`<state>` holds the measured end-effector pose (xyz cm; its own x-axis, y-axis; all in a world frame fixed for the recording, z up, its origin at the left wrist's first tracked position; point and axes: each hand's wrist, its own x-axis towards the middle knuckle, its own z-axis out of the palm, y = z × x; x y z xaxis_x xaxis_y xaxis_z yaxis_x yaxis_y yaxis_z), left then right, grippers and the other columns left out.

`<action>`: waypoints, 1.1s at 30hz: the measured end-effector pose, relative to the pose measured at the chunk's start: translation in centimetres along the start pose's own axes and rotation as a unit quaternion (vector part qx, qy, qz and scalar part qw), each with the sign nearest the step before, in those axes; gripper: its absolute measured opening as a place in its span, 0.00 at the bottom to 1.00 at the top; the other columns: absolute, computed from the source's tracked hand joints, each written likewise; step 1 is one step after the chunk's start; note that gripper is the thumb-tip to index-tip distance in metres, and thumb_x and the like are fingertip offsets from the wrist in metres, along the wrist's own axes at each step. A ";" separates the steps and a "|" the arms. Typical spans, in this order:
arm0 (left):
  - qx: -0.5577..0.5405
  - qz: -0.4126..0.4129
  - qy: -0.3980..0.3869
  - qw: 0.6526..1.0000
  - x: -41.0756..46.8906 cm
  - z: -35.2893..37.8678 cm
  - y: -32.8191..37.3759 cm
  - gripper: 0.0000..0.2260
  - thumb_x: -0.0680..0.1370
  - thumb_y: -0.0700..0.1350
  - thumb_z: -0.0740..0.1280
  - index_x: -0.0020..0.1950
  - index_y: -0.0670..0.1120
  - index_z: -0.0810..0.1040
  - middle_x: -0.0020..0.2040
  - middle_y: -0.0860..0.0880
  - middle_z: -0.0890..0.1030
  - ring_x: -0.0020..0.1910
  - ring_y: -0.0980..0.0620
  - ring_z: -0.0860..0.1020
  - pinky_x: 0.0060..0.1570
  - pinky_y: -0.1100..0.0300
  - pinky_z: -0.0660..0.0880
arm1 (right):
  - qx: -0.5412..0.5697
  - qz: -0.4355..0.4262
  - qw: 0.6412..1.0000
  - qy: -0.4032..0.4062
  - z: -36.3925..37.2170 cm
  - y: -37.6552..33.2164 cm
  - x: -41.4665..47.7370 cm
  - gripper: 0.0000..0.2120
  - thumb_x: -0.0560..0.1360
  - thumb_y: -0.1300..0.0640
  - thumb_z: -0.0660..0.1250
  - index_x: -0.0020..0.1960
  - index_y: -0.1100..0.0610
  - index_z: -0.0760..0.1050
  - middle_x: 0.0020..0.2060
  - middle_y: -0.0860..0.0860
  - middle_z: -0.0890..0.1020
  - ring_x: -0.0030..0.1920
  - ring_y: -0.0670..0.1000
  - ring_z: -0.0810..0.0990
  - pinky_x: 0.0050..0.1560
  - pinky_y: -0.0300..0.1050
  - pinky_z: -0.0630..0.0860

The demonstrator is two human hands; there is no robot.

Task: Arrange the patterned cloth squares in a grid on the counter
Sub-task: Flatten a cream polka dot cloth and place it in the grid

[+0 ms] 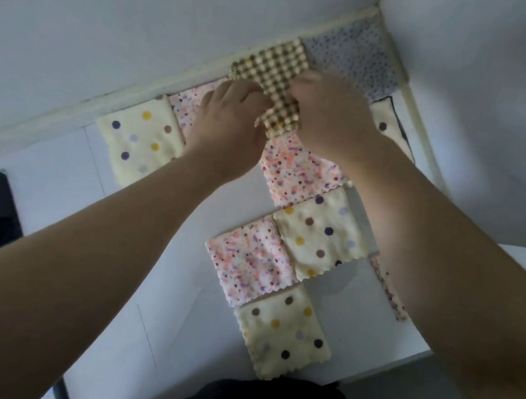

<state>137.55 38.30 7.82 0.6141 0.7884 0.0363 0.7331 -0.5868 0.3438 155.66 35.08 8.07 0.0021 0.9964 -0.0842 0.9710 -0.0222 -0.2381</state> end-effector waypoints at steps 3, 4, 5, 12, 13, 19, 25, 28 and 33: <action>-0.004 0.021 -0.030 0.999 -4.9 0.3 1.4 0.12 0.75 0.41 0.69 0.58 0.48 0.81 0.58 0.47 0.79 0.60 0.44 0.76 0.63 0.49 0.69 | 0.036 0.020 0.999 -0.002 0.0 -1.8 -4.9 0.10 0.75 0.66 0.65 0.53 0.57 0.78 0.51 0.51 0.77 0.50 0.52 0.76 0.45 0.47 0.72; -0.010 0.028 -0.051 0.998 -6.5 0.5 1.7 0.11 0.76 0.41 0.68 0.58 0.48 0.81 0.57 0.48 0.79 0.60 0.45 0.76 0.63 0.49 0.70 | 0.038 0.016 0.999 -0.010 0.3 -2.6 -6.5 0.10 0.75 0.65 0.64 0.54 0.57 0.78 0.51 0.51 0.77 0.51 0.53 0.77 0.46 0.48 0.73; -0.016 0.032 -0.072 0.997 -8.0 0.7 2.1 0.10 0.77 0.42 0.67 0.58 0.49 0.81 0.57 0.49 0.79 0.60 0.45 0.76 0.63 0.50 0.69 | 0.038 0.010 0.999 -0.026 0.6 -3.4 -8.0 0.10 0.76 0.65 0.64 0.55 0.57 0.78 0.52 0.52 0.78 0.52 0.54 0.78 0.47 0.49 0.75; -0.002 0.064 -0.159 0.985 -17.0 1.2 2.7 0.12 0.80 0.46 0.62 0.60 0.55 0.81 0.58 0.52 0.79 0.61 0.48 0.75 0.62 0.55 0.68 | 0.042 0.073 0.991 -0.106 2.4 -8.8 -15.3 0.13 0.77 0.63 0.63 0.59 0.54 0.78 0.55 0.51 0.78 0.54 0.54 0.78 0.53 0.51 0.78; 0.001 0.069 -0.163 0.984 -18.1 1.1 2.6 0.13 0.80 0.46 0.61 0.60 0.55 0.81 0.59 0.53 0.80 0.60 0.48 0.75 0.62 0.55 0.68 | 0.047 0.089 0.989 -0.110 2.6 -9.5 -16.0 0.13 0.77 0.63 0.62 0.58 0.54 0.78 0.55 0.51 0.78 0.54 0.53 0.78 0.53 0.51 0.79; -0.034 0.099 -0.181 0.978 -23.7 0.6 2.8 0.13 0.80 0.44 0.61 0.61 0.53 0.80 0.59 0.52 0.80 0.60 0.48 0.77 0.62 0.53 0.71 | 0.042 0.170 0.974 -0.145 3.2 -12.3 -20.5 0.12 0.78 0.62 0.64 0.59 0.54 0.78 0.55 0.51 0.79 0.52 0.53 0.80 0.52 0.51 0.80; -0.025 0.169 -0.233 0.957 -27.1 0.5 4.3 0.19 0.80 0.38 0.59 0.67 0.53 0.77 0.62 0.52 0.79 0.61 0.49 0.76 0.61 0.54 0.73 | 0.014 0.337 0.927 -0.167 4.7 -12.7 -25.6 0.03 0.80 0.57 0.61 0.52 0.55 0.72 0.49 0.52 0.77 0.46 0.52 0.75 0.45 0.47 0.73; 0.016 0.189 -0.296 0.936 -28.0 0.3 4.9 0.24 0.79 0.36 0.57 0.72 0.54 0.74 0.67 0.51 0.78 0.63 0.48 0.75 0.61 0.51 0.74 | 0.034 0.400 0.902 -0.160 6.0 -13.1 -27.5 0.07 0.80 0.52 0.61 0.53 0.54 0.71 0.50 0.53 0.76 0.50 0.55 0.76 0.47 0.49 0.75; 0.055 0.172 -0.390 0.903 -28.9 0.0 5.5 0.31 0.76 0.33 0.56 0.78 0.54 0.66 0.75 0.51 0.71 0.69 0.46 0.72 0.64 0.51 0.73 | 0.136 0.433 0.880 -0.142 6.9 -13.5 -29.2 0.12 0.78 0.48 0.64 0.56 0.53 0.67 0.49 0.52 0.74 0.51 0.56 0.77 0.50 0.52 0.77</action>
<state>123.81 12.28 8.69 0.7985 0.2111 -0.5638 0.4583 -0.8204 0.3420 140.87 5.77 7.08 0.6153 0.5375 -0.5766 0.5424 -0.8195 -0.1851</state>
